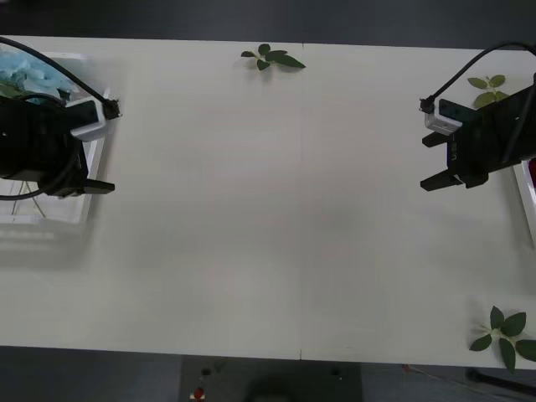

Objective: Put the red flowers into the right box and the blue flowers into the left box

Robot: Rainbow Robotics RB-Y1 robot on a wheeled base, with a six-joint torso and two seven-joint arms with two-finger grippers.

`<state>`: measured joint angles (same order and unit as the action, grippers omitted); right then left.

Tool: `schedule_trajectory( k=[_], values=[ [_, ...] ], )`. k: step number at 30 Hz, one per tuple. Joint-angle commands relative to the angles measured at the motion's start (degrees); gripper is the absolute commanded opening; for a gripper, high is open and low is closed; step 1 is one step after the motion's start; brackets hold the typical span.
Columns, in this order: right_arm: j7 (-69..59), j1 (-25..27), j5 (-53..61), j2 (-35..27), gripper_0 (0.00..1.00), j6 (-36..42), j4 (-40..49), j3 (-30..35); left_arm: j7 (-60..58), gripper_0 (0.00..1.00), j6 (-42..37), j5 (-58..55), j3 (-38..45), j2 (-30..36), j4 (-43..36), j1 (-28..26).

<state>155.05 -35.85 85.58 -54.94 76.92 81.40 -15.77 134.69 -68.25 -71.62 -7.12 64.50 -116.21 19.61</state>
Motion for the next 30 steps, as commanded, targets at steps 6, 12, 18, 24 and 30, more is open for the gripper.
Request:
schedule_trajectory(
  k=[6,12,18,24,30],
  values=[
    [-0.1,0.1,0.0,-1.3,0.85,-0.1,1.1,0.4,-0.4,1.00,0.0,14.4,-12.1,-7.3,-6.8,7.3],
    [-0.1,0.1,0.0,-1.3,0.86,-0.1,1.1,0.4,-6.5,1.00,-1.8,20.2,-16.0,-14.2,-7.1,9.0],
    [-0.1,0.1,0.0,-1.3,0.86,-0.1,1.1,0.4,-10.5,1.00,-6.5,21.5,-13.5,-20.3,-6.4,9.9],
    [-0.1,0.1,0.0,-1.3,0.85,-0.1,1.1,0.4,-9.0,1.00,-7.6,20.7,-10.9,-23.7,-1.0,11.4],
    [-0.1,0.1,0.0,-1.3,0.85,-0.1,1.1,0.4,-2.3,1.00,-3.3,18.7,-9.8,-24.0,7.4,12.6]
  ],
)
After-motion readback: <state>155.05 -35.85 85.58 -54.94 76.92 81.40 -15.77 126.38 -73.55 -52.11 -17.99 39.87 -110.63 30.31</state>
